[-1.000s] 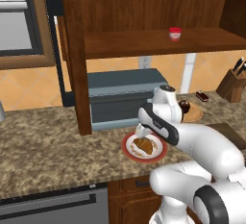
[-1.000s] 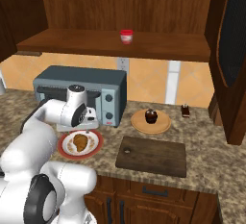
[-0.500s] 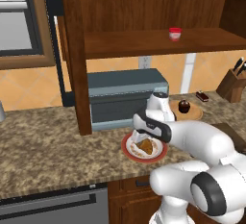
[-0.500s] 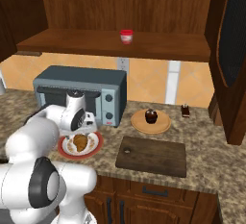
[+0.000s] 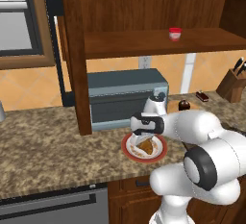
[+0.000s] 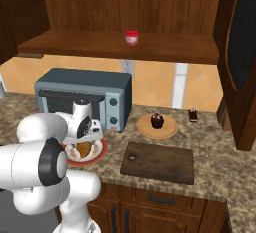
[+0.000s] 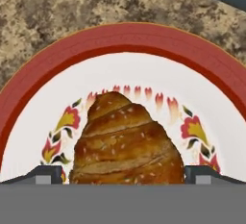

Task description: From the different types of pastries on the counter, select a croissant and place it on the cutting board. Then retrieve a jar of jam from the cabinet and place it alongside the croissant on the cutting board.

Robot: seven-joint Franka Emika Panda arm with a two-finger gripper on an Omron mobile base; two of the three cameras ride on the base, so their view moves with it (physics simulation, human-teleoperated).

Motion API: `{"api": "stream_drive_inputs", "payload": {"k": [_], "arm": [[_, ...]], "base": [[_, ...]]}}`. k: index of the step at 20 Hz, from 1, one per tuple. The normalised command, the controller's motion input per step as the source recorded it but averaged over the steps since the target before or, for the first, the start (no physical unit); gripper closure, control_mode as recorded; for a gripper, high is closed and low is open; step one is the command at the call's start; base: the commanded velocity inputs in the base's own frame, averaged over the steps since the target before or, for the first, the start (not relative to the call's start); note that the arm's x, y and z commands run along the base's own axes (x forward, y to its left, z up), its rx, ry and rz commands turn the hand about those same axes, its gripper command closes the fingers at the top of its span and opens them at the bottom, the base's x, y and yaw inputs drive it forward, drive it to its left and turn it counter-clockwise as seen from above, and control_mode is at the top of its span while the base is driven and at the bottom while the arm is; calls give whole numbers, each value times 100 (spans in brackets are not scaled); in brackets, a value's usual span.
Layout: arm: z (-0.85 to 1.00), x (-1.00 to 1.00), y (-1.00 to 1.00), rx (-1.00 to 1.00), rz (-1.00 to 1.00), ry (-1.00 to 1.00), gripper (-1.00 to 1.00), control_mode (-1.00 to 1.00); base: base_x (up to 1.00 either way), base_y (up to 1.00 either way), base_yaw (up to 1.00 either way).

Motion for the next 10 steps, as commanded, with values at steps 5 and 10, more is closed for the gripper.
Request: {"api": "stream_drive_inputs", "payload": {"k": [5, 10], "arm": [[-36, 6, 0, 0, 6, 2, -100, -100], [-37, 0, 0, 0, 5, 0, 100, -100]], "base": [[0, 0, 0], [0, 0, 0]]}}
